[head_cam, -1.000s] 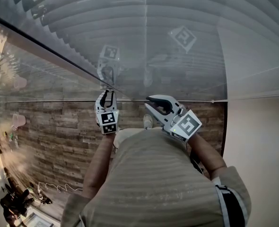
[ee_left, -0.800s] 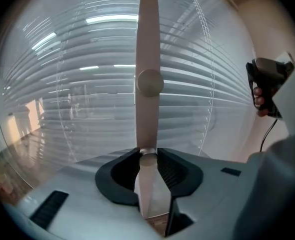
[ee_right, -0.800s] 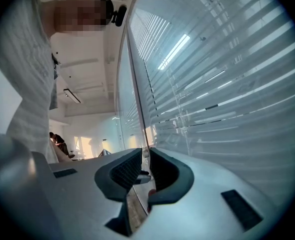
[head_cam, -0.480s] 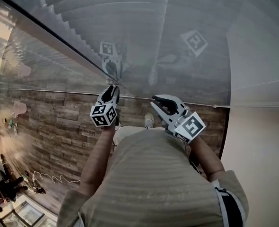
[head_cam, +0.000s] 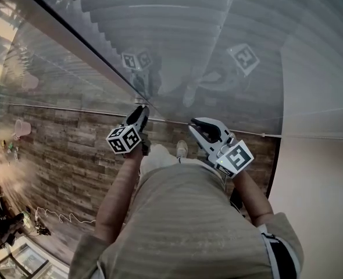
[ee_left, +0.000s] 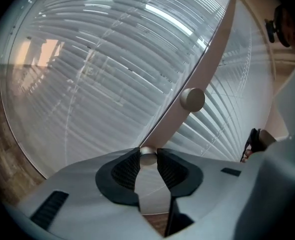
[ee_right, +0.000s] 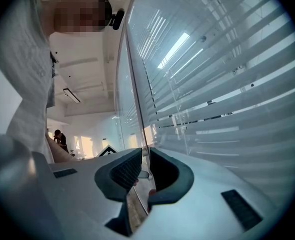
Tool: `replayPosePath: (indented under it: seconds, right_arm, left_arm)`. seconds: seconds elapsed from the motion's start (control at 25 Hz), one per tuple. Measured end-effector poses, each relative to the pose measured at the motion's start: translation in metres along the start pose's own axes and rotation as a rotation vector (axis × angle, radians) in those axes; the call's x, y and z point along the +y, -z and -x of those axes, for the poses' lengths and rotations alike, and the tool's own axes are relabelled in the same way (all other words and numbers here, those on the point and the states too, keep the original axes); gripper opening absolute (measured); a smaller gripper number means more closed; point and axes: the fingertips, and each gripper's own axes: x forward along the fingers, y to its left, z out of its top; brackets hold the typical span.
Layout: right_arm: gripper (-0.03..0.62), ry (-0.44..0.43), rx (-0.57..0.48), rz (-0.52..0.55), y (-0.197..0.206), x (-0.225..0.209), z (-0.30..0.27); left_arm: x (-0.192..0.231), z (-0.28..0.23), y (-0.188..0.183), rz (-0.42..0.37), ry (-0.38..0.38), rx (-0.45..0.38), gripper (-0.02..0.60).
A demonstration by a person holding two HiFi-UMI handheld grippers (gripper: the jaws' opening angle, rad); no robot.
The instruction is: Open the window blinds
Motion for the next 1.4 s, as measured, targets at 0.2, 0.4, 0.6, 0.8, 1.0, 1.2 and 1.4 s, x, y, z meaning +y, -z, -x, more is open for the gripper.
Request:
replayPosePath:
  seconds: [0.2, 0.4, 0.6, 0.8, 1.0, 1.2, 1.4]
  right_arm:
    - [0.055, 0.026, 0.019, 0.002, -0.011, 0.004, -0.003]
    - [0.055, 0.036, 0.055, -0.015, -0.016, 0.023, -0.013]
    - [0.055, 0.071, 0.096, 0.000, -0.007, 0.020, -0.005]
    - [0.055, 0.128, 0.067, -0.041, -0.008, 0.019, -0.007]
    - [0.055, 0.153, 0.062, -0.007, -0.025, 0.023, -0.010]
    - [0.055, 0.105, 0.076, 0.042, -0.006, 0.035, 0.002]
    - [0.055, 0.127, 0.103, 0.046, -0.014, 0.007, 0.006]
  left_arm:
    - [-0.016, 0.007, -0.008, 0.059, 0.068, 0.007, 0.121]
    - [-0.019, 0.019, -0.004, 0.091, 0.102, 0.030, 0.120]
    - [-0.018, 0.012, 0.008, 0.159, 0.148, 0.029, 0.120]
    - [-0.012, 0.006, 0.008, 0.214, 0.180, 0.025, 0.120]
    - [-0.021, 0.010, -0.005, 0.274, 0.224, 0.055, 0.120]
    - [-0.023, 0.009, 0.018, 0.295, 0.292, 0.037, 0.121]
    - [-0.020, -0.009, 0.002, 0.431, 0.335, 0.000, 0.120]
